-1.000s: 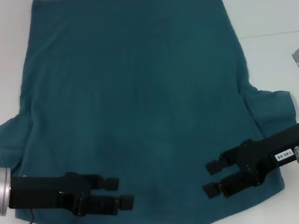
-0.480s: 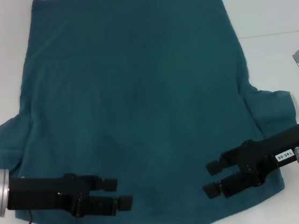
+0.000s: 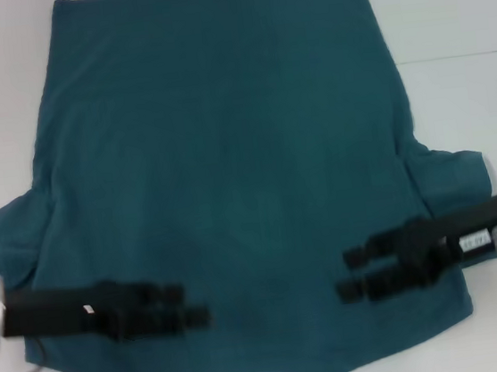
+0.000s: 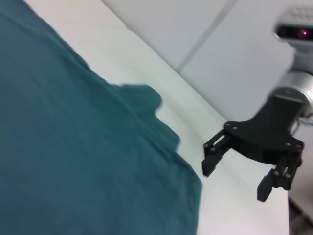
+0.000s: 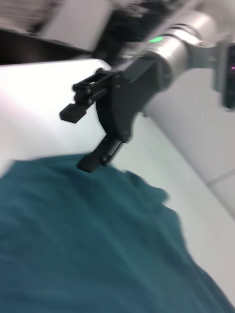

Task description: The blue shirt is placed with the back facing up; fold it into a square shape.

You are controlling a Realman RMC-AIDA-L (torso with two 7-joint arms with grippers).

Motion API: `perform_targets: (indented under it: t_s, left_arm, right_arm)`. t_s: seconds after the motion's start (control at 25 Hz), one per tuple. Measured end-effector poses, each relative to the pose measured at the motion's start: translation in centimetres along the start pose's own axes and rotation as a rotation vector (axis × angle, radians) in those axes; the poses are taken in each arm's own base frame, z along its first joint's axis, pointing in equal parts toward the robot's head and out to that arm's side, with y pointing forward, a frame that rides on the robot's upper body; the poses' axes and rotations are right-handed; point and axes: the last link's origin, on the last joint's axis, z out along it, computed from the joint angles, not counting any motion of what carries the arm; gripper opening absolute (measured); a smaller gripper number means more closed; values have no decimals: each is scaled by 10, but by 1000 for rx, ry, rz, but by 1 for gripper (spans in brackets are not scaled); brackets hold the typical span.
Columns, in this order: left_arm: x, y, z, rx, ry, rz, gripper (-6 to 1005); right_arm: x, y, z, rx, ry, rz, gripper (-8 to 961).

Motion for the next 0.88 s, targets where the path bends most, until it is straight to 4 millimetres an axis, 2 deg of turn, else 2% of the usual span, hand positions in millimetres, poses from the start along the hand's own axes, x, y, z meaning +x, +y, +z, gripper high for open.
perform_targets:
  t_s: [0.12, 0.28, 0.4, 0.52, 0.68, 0.88]
  left_arm:
    - [5, -8, -17, 49, 131, -136, 839]
    - [6, -23, -49, 104, 340, -395, 839]
    - [-2, -37, -71, 147, 487, -569, 839]
    - [-15, -51, -88, 200, 621, -672, 840]
    - [-31, -65, -99, 300, 698, -743, 840]
    - [-39, -74, -101, 375, 713, -769, 840]
  right_arm:
    - [-10, -5, -16, 27, -137, 82, 785]
    - [-22, -18, -45, 66, -341, 316, 784]
    - [-20, -35, -60, 125, -445, 476, 783]
    - [-14, -49, -64, 183, -487, 567, 782]
    - [-12, -63, -65, 241, -506, 628, 781]
    - [-24, -68, -72, 254, -489, 629, 779]
